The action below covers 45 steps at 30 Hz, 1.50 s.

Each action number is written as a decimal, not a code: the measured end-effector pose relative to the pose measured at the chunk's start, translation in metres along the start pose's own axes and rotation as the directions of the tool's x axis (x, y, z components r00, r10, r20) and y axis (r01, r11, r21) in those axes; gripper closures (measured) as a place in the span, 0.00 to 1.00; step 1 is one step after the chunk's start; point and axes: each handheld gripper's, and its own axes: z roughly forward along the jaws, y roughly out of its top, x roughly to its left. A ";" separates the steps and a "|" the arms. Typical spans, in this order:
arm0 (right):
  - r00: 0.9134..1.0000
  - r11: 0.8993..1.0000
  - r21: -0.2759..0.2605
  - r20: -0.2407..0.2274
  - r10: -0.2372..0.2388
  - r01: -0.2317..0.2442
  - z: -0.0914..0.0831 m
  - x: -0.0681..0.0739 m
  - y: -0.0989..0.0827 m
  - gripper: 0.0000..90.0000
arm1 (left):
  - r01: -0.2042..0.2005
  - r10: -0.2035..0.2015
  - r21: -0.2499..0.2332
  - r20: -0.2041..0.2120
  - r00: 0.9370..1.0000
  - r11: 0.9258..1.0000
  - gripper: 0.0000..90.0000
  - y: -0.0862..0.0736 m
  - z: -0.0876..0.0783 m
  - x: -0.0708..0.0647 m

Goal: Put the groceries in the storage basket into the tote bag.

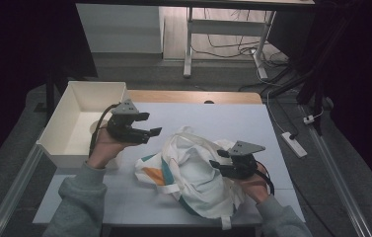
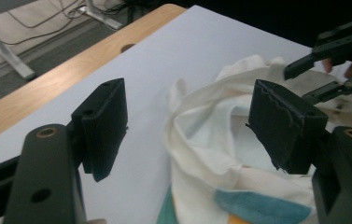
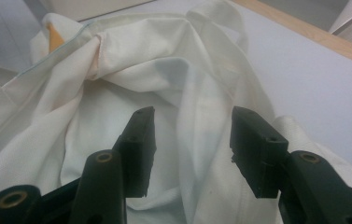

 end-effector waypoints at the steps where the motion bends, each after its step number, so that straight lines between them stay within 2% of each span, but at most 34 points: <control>1: 1.000 1.000 -0.002 0.000 0.002 -0.002 0.000 0.000 0.000 0.57 | 0.001 -0.001 0.000 -0.012 1.000 1.000 0.31 0.000 -0.002 0.002; 7: 1.000 1.000 0.007 -0.007 -0.005 0.005 0.002 0.001 -0.001 0.57 | 0.025 -0.025 -0.002 -0.086 0.996 1.000 0.31 -0.005 -0.017 0.018; 12: 1.000 1.000 0.011 -0.007 -0.006 0.006 0.003 0.001 -0.001 0.56 | 0.061 -0.061 -0.006 -0.129 0.990 0.998 0.31 -0.013 -0.027 0.035; 16: 1.000 1.000 0.015 -0.008 -0.008 0.008 0.004 0.002 -0.002 0.56 | 0.084 -0.085 -0.018 -0.151 0.985 0.996 0.31 -0.017 -0.034 0.042; 19: 1.000 1.000 0.018 -0.008 -0.009 0.009 0.004 0.002 -0.002 0.56 | 0.094 -0.094 -0.012 -0.201 0.975 0.996 0.32 -0.020 -0.037 0.048; 22: 1.000 1.000 0.021 -0.008 -0.010 0.010 0.005 0.003 -0.002 0.56 | 0.119 -0.118 -0.008 -0.222 0.968 0.993 0.32 -0.025 -0.038 0.057; 26: 1.000 1.000 0.026 -0.005 -0.017 0.017 0.006 0.004 -0.002 0.56 | 0.153 -0.151 -0.013 -0.263 0.953 0.988 0.31 -0.032 -0.041 0.067; 28: 1.000 1.000 0.025 -0.002 -0.019 0.019 0.006 0.004 -0.003 0.55 | 0.168 -0.165 -0.016 -0.287 0.944 0.986 0.31 -0.036 -0.045 0.073; 32: 1.000 0.999 0.025 -0.002 -0.023 0.023 0.006 0.005 -0.003 0.55 | 0.200 -0.198 -0.031 -0.341 0.919 0.979 0.31 -0.044 -0.052 0.084; 33: 1.000 0.999 0.025 -0.002 -0.023 0.023 0.006 0.005 -0.003 0.55 | 0.212 -0.210 -0.033 -0.358 0.910 0.977 0.31 -0.047 -0.054 0.089; 35: 1.000 0.999 0.024 -0.002 -0.022 0.022 0.006 0.005 -0.003 0.55 | 0.236 -0.231 -0.034 -0.374 0.898 0.971 0.31 -0.052 -0.056 0.095; 37: 1.000 0.999 0.025 -0.002 -0.024 0.024 0.006 0.005 -0.003 0.55 | 0.263 -0.254 -0.030 -0.378 0.890 0.964 0.31 -0.058 -0.056 0.102; 39: 1.000 0.999 0.025 -0.003 -0.023 0.023 0.007 0.005 -0.003 0.55 | 0.281 -0.269 -0.021 -0.370 0.889 0.959 0.30 -0.063 -0.056 0.107; 41: 1.000 0.999 0.028 -0.003 -0.025 0.025 0.007 0.006 -0.003 0.55 | 0.291 -0.274 -0.006 -0.356 0.894 0.957 0.29 -0.066 -0.056 0.110; 45: 1.000 0.999 0.031 -0.006 -0.026 0.027 0.007 0.006 -0.003 0.55 | 0.282 -0.247 0.061 -0.332 0.910 0.957 0.24 -0.072 -0.052 0.113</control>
